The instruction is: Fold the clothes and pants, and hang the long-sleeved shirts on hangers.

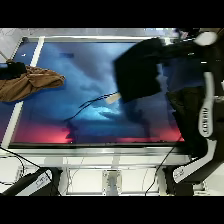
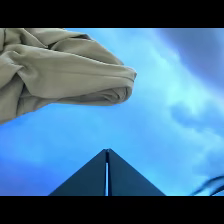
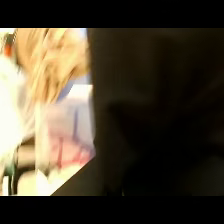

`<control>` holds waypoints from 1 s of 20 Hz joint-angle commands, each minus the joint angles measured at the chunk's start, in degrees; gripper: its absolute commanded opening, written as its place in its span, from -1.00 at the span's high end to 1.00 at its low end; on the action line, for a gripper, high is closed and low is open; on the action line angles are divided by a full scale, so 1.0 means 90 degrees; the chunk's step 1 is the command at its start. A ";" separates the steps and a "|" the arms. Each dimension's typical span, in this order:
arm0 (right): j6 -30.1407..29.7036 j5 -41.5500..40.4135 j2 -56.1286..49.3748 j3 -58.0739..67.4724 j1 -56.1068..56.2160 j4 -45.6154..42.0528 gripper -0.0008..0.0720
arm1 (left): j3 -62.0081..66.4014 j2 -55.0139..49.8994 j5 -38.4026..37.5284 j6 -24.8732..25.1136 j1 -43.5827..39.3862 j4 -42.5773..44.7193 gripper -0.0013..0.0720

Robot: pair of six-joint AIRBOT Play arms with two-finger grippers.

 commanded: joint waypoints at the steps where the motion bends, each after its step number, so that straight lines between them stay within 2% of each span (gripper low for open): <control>1: 0.0243 0.0872 0.0454 0.0007 -0.1579 -0.0466 0.96 | -0.0002 0.0002 -0.0017 -0.0007 0.0000 -0.0214 0.91; 5: 0.0211 0.2101 0.0461 -0.0134 -0.3330 -0.1263 0.97 | -0.0002 0.0000 -0.0015 -0.0005 0.0000 -0.0525 0.91; 9: -0.0355 0.2749 0.0891 -0.0165 -0.5047 -0.2538 0.97 | -0.0002 0.0002 -0.0017 -0.0010 0.0000 -0.0631 0.91; 11: -0.0646 0.2749 0.1345 -0.0537 -0.6003 -0.2759 0.97 | -0.0002 0.0002 -0.0015 -0.0007 0.0000 -0.0784 0.91; 14: -0.1132 0.2749 0.1906 -0.1321 -0.7164 -0.3648 0.97 | -0.0002 0.0000 -0.0012 -0.0007 0.0000 -0.1032 0.91; 15: -0.1127 0.2749 0.2018 -0.1671 -0.7458 -0.3648 0.97 | -0.0002 0.0002 -0.0010 -0.0007 0.0000 -0.1030 0.91; 19: -0.1355 0.2766 0.2455 -0.3427 -0.7609 -0.4056 0.96 | -0.0002 0.0002 -0.0015 -0.0007 0.0000 -0.1032 0.91; 20: -0.1389 0.2769 0.2608 -0.3832 -0.7611 -0.4019 0.76 | -0.0002 0.0002 -0.0017 -0.0007 0.0000 -0.1030 0.91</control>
